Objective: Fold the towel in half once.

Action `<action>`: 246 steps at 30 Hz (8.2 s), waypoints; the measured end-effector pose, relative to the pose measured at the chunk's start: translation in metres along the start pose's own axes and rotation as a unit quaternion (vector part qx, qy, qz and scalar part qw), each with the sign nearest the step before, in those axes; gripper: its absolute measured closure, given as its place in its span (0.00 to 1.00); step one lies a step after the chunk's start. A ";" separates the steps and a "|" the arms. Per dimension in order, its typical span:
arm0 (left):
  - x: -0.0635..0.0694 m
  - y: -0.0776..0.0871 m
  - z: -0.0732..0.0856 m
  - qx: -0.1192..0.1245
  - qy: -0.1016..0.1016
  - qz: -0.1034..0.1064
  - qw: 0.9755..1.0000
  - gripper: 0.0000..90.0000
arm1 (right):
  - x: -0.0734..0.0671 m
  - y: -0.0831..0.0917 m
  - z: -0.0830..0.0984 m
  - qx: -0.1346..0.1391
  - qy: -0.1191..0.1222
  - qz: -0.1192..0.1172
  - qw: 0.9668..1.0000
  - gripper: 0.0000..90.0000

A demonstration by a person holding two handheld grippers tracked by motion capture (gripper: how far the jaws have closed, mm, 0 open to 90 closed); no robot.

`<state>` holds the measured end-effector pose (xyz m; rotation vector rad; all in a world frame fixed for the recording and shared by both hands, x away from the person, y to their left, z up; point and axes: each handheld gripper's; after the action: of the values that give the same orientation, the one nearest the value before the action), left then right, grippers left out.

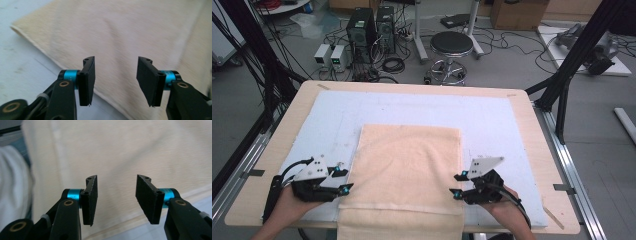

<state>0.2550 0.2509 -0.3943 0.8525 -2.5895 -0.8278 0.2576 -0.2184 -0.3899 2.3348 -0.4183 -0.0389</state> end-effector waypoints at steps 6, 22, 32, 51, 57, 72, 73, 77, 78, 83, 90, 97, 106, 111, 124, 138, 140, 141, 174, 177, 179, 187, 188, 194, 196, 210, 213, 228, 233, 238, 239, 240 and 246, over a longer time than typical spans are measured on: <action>-0.027 -0.027 -0.023 0.007 0.033 -0.014 0.999 0.51 | 0.044 -0.010 -0.006 -0.004 -0.021 0.045 0.999 0.52; -0.116 -0.098 -0.069 0.003 0.137 -0.117 0.984 0.48 | 0.149 -0.049 -0.016 -0.026 -0.077 0.100 0.992 0.42; -0.137 -0.125 -0.055 -0.019 0.170 -0.105 0.980 0.53 | 0.175 -0.078 0.005 -0.062 -0.125 0.071 0.988 0.48; -0.162 -0.130 -0.115 -0.002 0.146 -0.166 0.975 0.94 | 0.216 -0.075 -0.030 -0.045 -0.121 0.135 0.982 0.83; -0.164 -0.128 -0.105 -0.031 0.148 -0.141 0.978 0.70 | 0.216 -0.067 -0.014 -0.057 -0.141 0.128 0.980 0.60; -0.113 -0.084 -0.075 -0.008 0.120 -0.071 0.990 0.52 | 0.151 -0.036 -0.014 -0.018 -0.101 0.100 0.990 0.42; -0.107 -0.080 -0.072 -0.004 0.107 -0.068 0.992 0.50 | 0.147 -0.035 -0.013 -0.012 -0.101 0.093 0.990 0.42; -0.090 -0.068 -0.061 0.015 0.092 -0.061 0.994 0.49 | 0.126 -0.029 -0.013 -0.007 -0.077 0.092 0.993 0.41; -0.088 -0.066 -0.059 0.015 0.088 -0.058 0.994 0.48 | 0.122 -0.027 -0.013 -0.006 -0.072 0.092 0.993 0.41; -0.077 -0.056 -0.046 0.015 0.092 -0.055 0.994 0.42 | 0.106 -0.022 -0.011 -0.016 -0.059 0.087 0.994 0.38; -0.058 -0.047 -0.048 0.012 0.067 -0.048 0.997 0.33 | 0.089 -0.020 -0.015 -0.006 -0.043 0.085 0.995 0.34; -0.043 -0.043 -0.035 0.020 0.062 -0.039 0.997 0.25 | 0.076 -0.018 -0.007 0.000 -0.045 0.084 0.995 0.28; -0.032 -0.042 -0.012 0.009 0.060 -0.029 0.998 0.23 | 0.061 -0.023 0.001 -0.005 -0.034 0.077 0.996 0.26; -0.026 -0.042 -0.005 -0.005 0.050 -0.022 0.998 0.23 | 0.057 -0.027 0.004 -0.014 -0.024 0.063 0.998 0.33; -0.023 -0.057 0.008 -0.044 0.016 0.015 0.999 0.67 | 0.052 -0.050 0.016 -0.050 -0.019 0.011 0.998 0.64; -0.023 -0.052 0.000 -0.020 0.017 0.016 1.000 0.93 | 0.052 -0.044 0.015 -0.028 -0.004 0.018 0.999 0.93; -0.023 -0.048 -0.002 -0.010 0.020 0.016 1.000 0.93 | 0.053 -0.039 0.013 -0.023 -0.002 0.018 1.000 0.93; -0.022 -0.046 -0.004 -0.006 0.021 0.015 1.000 0.93 | 0.053 -0.038 0.012 -0.024 0.001 0.018 1.000 0.93; 0.031 0.005 0.009 0.012 -0.007 0.032 0.999 0.61 | -0.004 0.008 0.001 0.007 0.020 -0.025 0.999 0.67; 0.020 -0.006 -0.001 0.021 0.000 0.012 1.000 0.57 | 0.012 0.002 0.000 -0.001 0.007 0.003 1.000 0.61; 0.010 -0.014 -0.008 0.023 0.009 0.001 1.000 0.54 | 0.027 -0.003 0.000 -0.006 -0.003 0.021 1.000 0.59; -0.038 -0.054 -0.028 0.022 0.068 -0.062 0.995 0.47 | 0.090 -0.023 0.001 -0.015 -0.046 0.075 0.996 0.51; -0.045 -0.059 -0.028 0.019 0.082 -0.061 0.995 0.46 | 0.097 -0.026 0.002 -0.013 -0.052 0.079 0.995 0.48; -0.079 -0.080 -0.025 0.013 0.144 -0.084 0.986 0.45 | 0.134 -0.043 0.004 -0.032 -0.088 0.091 0.991 0.41; -0.083 -0.083 -0.023 0.009 0.152 -0.084 0.985 0.45 | 0.137 -0.049 0.006 -0.036 -0.096 0.089 0.991 0.41; -0.078 -0.095 -0.021 -0.014 0.144 -0.066 0.987 0.84 | 0.141 -0.066 0.013 -0.059 -0.134 0.048 0.988 0.83; -0.078 -0.095 -0.021 -0.012 0.143 -0.063 0.988 0.89 | 0.142 -0.068 0.014 -0.044 -0.148 0.029 0.988 0.91; -0.110 -0.114 -0.049 0.014 0.165 -0.138 0.976 0.91 | 0.177 -0.078 -0.008 -0.046 -0.134 0.097 0.985 0.94; -0.125 -0.123 -0.057 0.031 0.182 -0.148 0.972 0.91 | 0.197 -0.083 -0.018 -0.049 -0.147 0.112 0.982 0.93; -0.133 -0.124 -0.054 0.011 0.169 -0.153 0.974 0.72 | 0.202 -0.085 -0.014 -0.045 -0.155 0.115 0.980 0.71; -0.135 -0.120 -0.053 0.012 0.171 -0.150 0.974 0.69 | 0.201 -0.083 -0.013 -0.046 -0.151 0.116 0.981 0.69; -0.136 -0.117 -0.052 0.014 0.172 -0.148 0.974 0.64 | 0.200 -0.080 -0.013 -0.048 -0.147 0.121 0.980 0.64; -0.124 -0.091 -0.053 0.037 0.155 -0.121 0.980 0.57 | 0.179 -0.060 -0.013 -0.023 -0.120 0.118 0.985 0.56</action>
<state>0.4157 0.2443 -0.4191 1.2291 -2.2857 -0.6046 0.4462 -0.2253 -0.4048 2.2266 -0.8034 -0.2162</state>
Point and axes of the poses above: each handheld gripper's, and its own axes: y roughly backward along the jaws, z roughly out of its underside, x roughly to its right, and after that the axes turned 9 degrees about y, right-handed
